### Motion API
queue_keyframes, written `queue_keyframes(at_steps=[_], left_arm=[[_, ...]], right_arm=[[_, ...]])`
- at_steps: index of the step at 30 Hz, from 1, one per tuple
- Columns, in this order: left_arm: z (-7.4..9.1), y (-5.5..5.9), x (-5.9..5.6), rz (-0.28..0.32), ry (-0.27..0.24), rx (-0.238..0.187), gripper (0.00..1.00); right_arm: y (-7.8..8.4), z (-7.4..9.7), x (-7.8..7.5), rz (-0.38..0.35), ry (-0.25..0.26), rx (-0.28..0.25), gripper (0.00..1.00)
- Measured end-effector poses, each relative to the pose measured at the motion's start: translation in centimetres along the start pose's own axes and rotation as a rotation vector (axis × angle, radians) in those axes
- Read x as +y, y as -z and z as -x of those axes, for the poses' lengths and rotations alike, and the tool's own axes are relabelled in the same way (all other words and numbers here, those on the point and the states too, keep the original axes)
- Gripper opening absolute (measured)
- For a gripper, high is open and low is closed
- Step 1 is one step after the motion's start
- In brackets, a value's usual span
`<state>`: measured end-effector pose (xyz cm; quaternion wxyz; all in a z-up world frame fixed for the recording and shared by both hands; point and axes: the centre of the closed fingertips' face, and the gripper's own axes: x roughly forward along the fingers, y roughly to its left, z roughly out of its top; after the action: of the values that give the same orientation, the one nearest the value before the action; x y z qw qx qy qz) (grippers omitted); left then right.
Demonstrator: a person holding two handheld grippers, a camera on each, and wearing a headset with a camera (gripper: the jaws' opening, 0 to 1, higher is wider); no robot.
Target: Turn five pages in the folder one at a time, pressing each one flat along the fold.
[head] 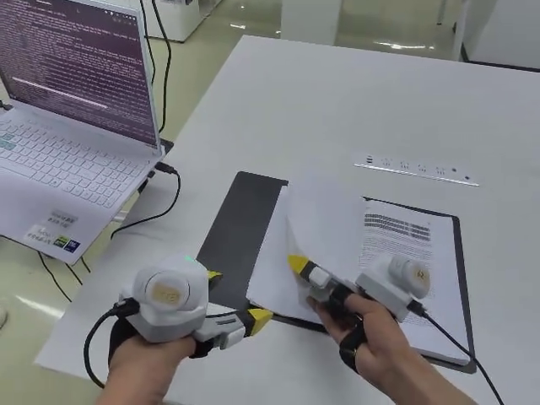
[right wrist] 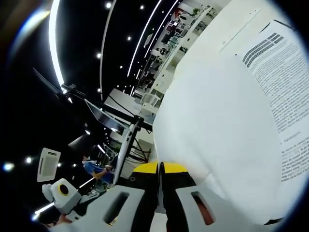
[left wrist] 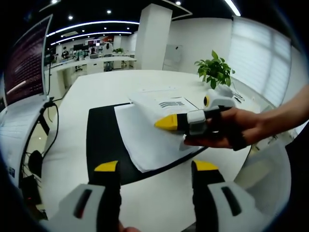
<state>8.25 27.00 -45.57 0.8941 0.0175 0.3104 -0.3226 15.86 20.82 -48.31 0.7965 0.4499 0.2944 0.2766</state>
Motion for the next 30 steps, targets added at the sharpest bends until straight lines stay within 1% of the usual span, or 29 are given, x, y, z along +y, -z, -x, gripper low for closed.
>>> queue_keyframes(at_steps=[3, 4, 11, 14, 16, 19, 24, 26, 28, 30], left_arm=[[0.3, 0.1, 0.5, 0.004, -0.002, 0.002, 0.59], [0.5, 0.1, 0.6, 0.007, -0.003, -0.004, 0.59], [1.3, 0.5, 1.7, 0.009, -0.010, -0.004, 0.60], [1.6, 0.5, 2.1, 0.009, -0.014, -0.007, 0.60], [1.7, 0.4, 2.3, 0.013, -0.016, -0.010, 0.60], [1.8, 0.3, 2.4, 0.012, -0.015, -0.013, 0.61], [1.9, 0.6, 2.7, 0.013, -0.013, -0.011, 0.61], [2.0, 0.8, 2.7, 0.016, -0.013, -0.007, 0.61], [1.9, 1.0, 2.8, 0.018, -0.012, -0.003, 0.61], [1.8, 1.1, 3.0, 0.018, -0.014, 0.002, 0.61]], right_arm=[[0.4, -0.5, -0.5, -0.018, 0.012, 0.001, 0.00], [0.6, -0.7, -0.8, -0.025, 0.018, 0.003, 0.00], [1.6, -1.8, -1.7, -0.049, 0.050, 0.009, 0.00], [2.0, -2.3, -2.2, -0.051, 0.066, 0.012, 0.01], [2.3, -2.6, -2.9, -0.058, 0.086, 0.018, 0.01], [2.7, -3.0, -3.9, -0.076, 0.111, 0.022, 0.01], [3.2, -3.5, -5.1, -0.076, 0.154, 0.028, 0.02], [3.4, -3.6, -5.4, -0.058, 0.168, 0.037, 0.04], [3.6, -3.7, -5.1, -0.053, 0.168, 0.042, 0.08], [4.1, -3.8, -5.0, -0.050, 0.164, 0.060, 0.11]])
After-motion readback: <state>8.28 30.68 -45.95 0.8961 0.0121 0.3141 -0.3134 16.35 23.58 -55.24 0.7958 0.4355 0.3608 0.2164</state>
